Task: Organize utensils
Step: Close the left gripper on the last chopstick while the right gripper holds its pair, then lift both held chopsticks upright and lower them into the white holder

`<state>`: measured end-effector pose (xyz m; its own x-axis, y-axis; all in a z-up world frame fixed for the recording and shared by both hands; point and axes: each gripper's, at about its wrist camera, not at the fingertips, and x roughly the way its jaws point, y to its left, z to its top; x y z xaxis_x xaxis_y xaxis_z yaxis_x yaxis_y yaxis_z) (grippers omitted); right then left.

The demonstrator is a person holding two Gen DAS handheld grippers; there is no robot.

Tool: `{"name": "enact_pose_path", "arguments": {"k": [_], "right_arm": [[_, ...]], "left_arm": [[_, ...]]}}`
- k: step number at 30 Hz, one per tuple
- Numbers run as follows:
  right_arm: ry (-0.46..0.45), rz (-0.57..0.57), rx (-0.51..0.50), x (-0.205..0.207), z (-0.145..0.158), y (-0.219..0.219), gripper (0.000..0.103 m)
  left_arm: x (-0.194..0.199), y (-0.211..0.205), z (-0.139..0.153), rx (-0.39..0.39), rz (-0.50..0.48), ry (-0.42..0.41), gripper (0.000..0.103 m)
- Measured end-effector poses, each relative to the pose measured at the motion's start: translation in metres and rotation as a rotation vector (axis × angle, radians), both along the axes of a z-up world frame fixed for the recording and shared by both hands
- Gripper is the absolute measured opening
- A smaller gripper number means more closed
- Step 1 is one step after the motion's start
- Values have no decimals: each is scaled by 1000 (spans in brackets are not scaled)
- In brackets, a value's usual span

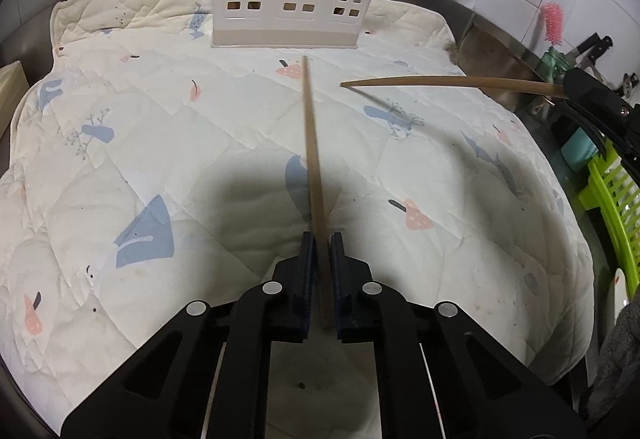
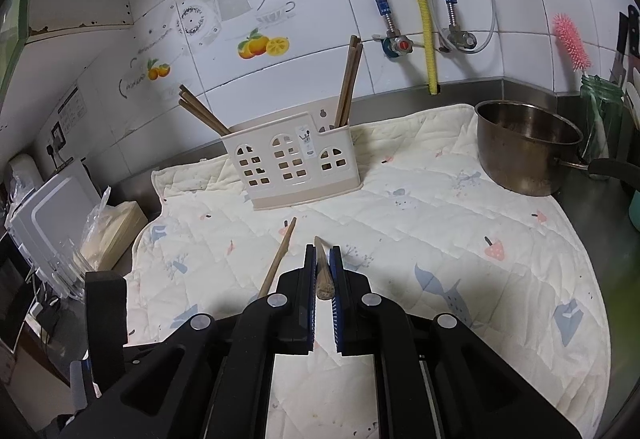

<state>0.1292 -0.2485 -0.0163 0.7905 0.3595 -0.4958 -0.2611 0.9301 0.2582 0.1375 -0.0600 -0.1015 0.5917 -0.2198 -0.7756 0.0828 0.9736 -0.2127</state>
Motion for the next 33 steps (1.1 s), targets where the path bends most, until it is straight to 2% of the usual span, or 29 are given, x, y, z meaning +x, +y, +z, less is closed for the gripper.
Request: {"name": "enact_pose_path", "arguments": {"k": [5,16,25,33], "right_arm": [[-14,1,-17,2,7,-1,7],[-34,36,-49,19,27,2,7],[-33,122,-91,39,51,11,7],[-43,192,-111,68,96,13,7]], "left_arm": [[-5,9,23,-12,16,-60,6],[-15,24,104,12,-23,-289,6],[-2,29,132,16,-63,-316,6],[23,33,166,31,-85,-335,6]]}}
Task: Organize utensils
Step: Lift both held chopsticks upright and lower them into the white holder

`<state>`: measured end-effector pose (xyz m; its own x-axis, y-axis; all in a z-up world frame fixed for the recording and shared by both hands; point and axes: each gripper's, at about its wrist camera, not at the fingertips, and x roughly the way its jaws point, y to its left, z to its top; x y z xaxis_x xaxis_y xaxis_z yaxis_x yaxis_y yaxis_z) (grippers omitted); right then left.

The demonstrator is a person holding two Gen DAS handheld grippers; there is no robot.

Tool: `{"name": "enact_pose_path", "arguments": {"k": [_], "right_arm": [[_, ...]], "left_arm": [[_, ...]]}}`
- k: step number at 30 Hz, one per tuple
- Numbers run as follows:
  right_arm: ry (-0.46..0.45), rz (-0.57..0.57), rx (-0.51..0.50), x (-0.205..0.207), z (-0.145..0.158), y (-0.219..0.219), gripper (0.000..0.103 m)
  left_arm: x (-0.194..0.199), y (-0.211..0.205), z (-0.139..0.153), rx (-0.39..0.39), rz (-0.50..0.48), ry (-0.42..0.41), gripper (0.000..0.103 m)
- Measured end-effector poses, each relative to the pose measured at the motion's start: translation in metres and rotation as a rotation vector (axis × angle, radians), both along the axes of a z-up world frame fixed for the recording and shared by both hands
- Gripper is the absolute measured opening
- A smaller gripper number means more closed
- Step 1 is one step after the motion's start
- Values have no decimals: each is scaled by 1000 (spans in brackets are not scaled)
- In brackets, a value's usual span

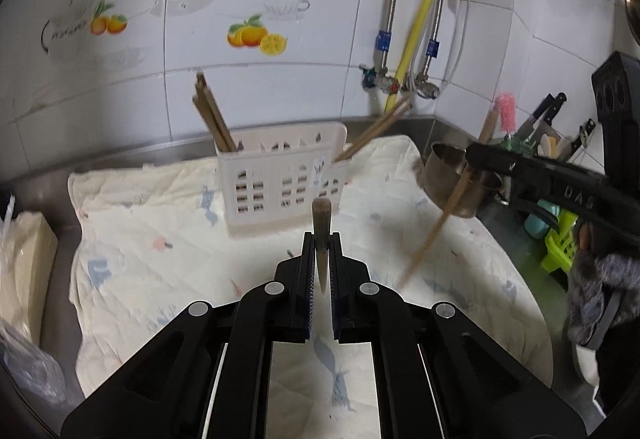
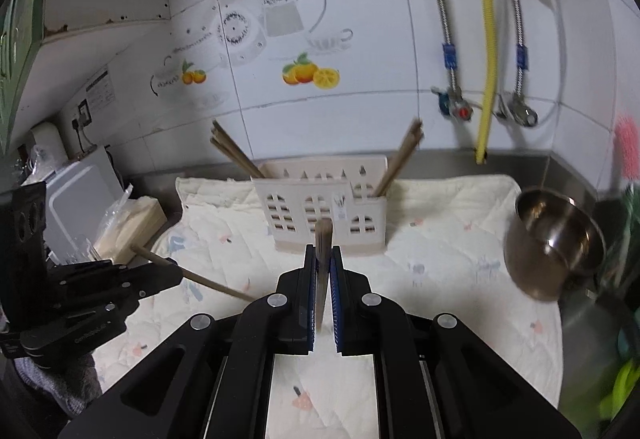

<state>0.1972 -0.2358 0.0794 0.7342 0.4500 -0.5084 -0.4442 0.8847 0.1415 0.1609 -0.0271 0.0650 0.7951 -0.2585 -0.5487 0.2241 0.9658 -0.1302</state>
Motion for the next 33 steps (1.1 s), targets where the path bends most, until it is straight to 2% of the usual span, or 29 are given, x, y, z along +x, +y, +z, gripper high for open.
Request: {"name": "enact_pose_path", "arguments": {"k": [6,11,18,25,33], "right_arm": [[-30,17,-16,25,43,0,7],[-48,9,-40,48,66,4,7],[-120,-22,4,85,99,10,7],[-191,-63,19,122,115,18,7],[-190,-83,18,159,101,28,7]], "left_arm": [[22,3,36,21,2,-48,6],[40,7,75,28,8,-114,6],[74,17,122,37,69,-193,6],[108,30,119,34,126,-184,6],[133,39,89,38,149,-121,6]]}}
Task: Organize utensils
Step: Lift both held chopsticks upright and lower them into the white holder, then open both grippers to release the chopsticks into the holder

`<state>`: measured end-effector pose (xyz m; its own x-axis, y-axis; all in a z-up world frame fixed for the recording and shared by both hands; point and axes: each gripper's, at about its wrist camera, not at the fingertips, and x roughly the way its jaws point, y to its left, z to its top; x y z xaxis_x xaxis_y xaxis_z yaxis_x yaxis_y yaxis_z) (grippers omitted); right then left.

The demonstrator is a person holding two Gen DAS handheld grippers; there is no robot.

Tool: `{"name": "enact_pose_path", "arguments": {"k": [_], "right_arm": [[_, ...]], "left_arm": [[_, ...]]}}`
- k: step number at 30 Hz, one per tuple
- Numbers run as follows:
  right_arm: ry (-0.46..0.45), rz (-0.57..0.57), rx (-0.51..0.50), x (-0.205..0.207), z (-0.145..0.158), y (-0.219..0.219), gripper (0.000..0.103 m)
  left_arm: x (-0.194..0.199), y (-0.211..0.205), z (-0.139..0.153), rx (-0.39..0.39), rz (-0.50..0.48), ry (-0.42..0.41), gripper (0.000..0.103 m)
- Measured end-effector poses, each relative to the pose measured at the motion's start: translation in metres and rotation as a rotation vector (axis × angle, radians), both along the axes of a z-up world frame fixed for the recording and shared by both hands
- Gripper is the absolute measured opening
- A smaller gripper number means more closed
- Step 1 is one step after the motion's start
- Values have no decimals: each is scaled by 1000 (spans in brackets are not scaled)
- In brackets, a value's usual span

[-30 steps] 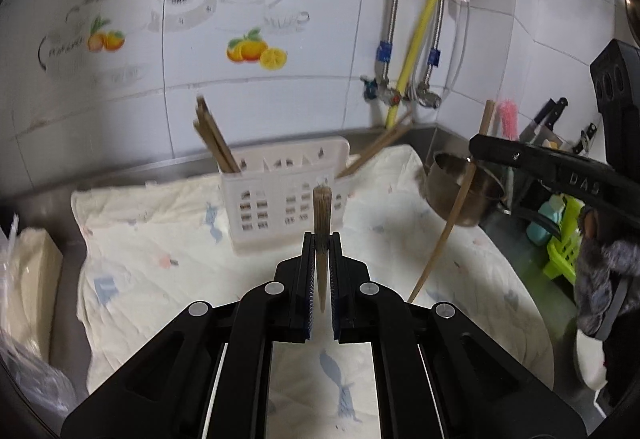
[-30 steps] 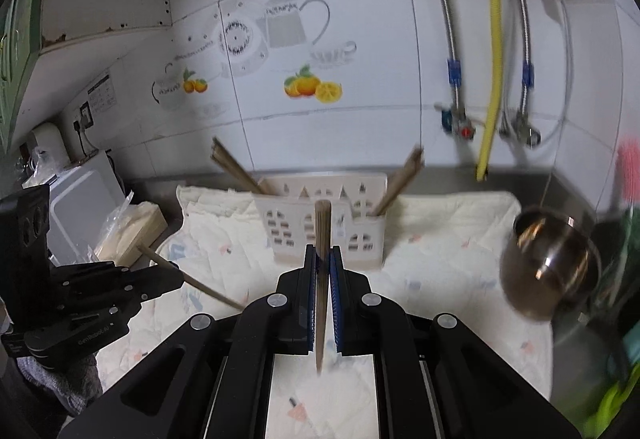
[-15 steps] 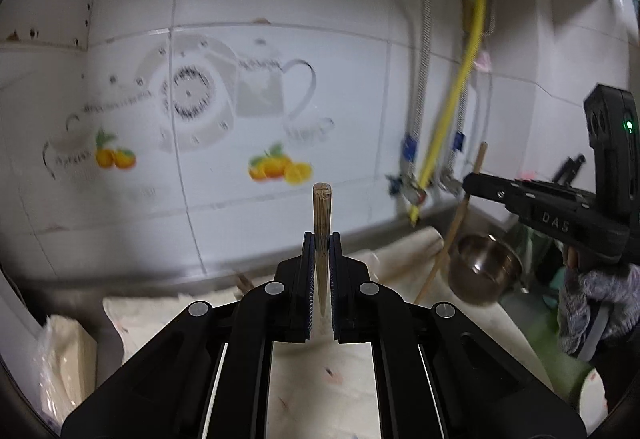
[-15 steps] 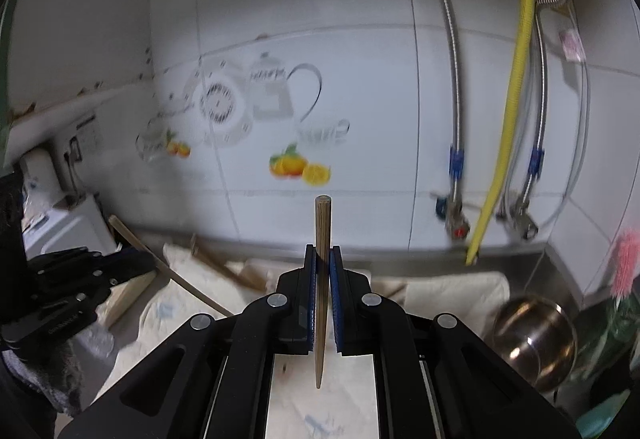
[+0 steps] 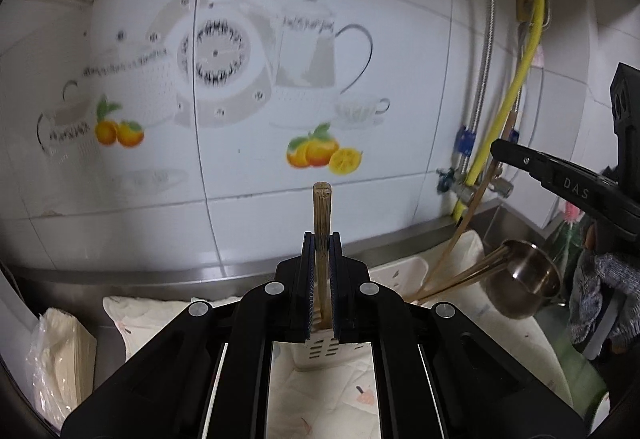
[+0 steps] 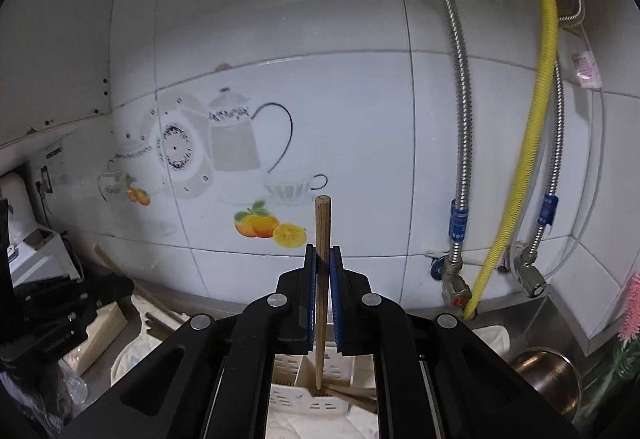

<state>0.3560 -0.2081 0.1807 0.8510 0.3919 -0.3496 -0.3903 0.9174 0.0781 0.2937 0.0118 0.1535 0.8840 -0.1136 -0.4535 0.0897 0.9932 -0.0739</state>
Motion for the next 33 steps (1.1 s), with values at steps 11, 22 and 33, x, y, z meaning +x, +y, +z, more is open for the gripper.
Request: {"name": "enact_pose_path", "arguments": {"k": [11,22,33], "right_arm": [[49,3,-17,20,-41,11,7],[104,3,-29,20,-61,11,7],[128,0,-32,18,-70,7,7]], "left_arm": [[7,2,-23,11,-6,47,6],[7,-2,-28,15,-19,66,6],[10,-2,-35,16,-18,98,6]]}}
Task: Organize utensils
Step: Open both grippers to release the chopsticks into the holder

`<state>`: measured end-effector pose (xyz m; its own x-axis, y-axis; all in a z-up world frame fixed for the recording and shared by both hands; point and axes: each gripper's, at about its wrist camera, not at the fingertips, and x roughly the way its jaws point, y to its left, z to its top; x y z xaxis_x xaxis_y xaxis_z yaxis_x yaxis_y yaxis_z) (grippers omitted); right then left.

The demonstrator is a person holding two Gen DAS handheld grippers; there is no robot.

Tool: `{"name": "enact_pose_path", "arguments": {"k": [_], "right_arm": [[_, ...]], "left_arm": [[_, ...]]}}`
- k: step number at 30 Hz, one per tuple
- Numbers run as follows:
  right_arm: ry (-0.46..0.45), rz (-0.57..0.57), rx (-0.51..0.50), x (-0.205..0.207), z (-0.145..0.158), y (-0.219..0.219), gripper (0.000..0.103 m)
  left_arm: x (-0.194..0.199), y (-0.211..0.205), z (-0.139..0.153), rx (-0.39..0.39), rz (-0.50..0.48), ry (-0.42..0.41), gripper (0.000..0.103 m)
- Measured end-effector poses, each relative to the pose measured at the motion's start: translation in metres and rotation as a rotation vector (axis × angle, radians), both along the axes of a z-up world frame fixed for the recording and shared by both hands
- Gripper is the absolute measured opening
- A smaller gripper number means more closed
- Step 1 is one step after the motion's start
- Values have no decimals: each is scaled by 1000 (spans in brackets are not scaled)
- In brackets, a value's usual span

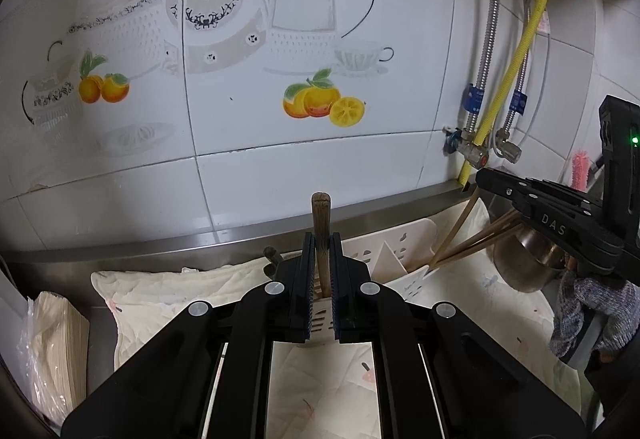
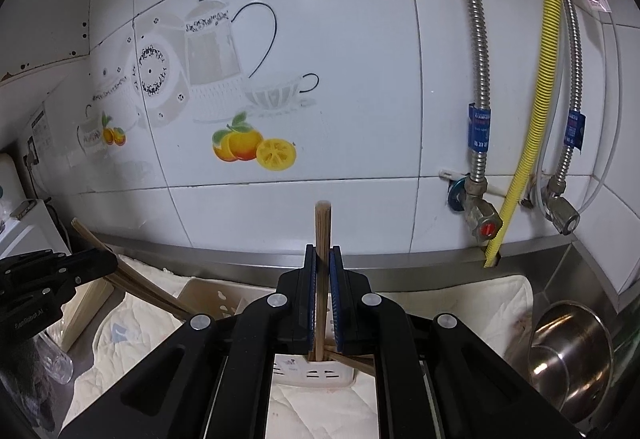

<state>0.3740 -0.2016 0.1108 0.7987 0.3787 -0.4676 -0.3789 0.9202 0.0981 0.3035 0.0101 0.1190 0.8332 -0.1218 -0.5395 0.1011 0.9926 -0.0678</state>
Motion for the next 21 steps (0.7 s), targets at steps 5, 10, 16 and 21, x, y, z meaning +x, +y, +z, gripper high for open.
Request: {"name": "enact_pose_path", "arguments": {"k": [5,10,16,21], "right_arm": [[0,-2,0,-1,0,-2,8],[-13,-8,-2,-3,4,-4,8],[-31,-13,5,-9,11,-8,17],[-56,-12,3,-21,18,-10,28]], "left_arm": [[1,0,-2,-5,-2,10,6],[-1,-1,-2,-4,-3,9,7],[-7,0,1,-8,-1,5,10],[-17,0,4,-11,2,-10,29]]}}
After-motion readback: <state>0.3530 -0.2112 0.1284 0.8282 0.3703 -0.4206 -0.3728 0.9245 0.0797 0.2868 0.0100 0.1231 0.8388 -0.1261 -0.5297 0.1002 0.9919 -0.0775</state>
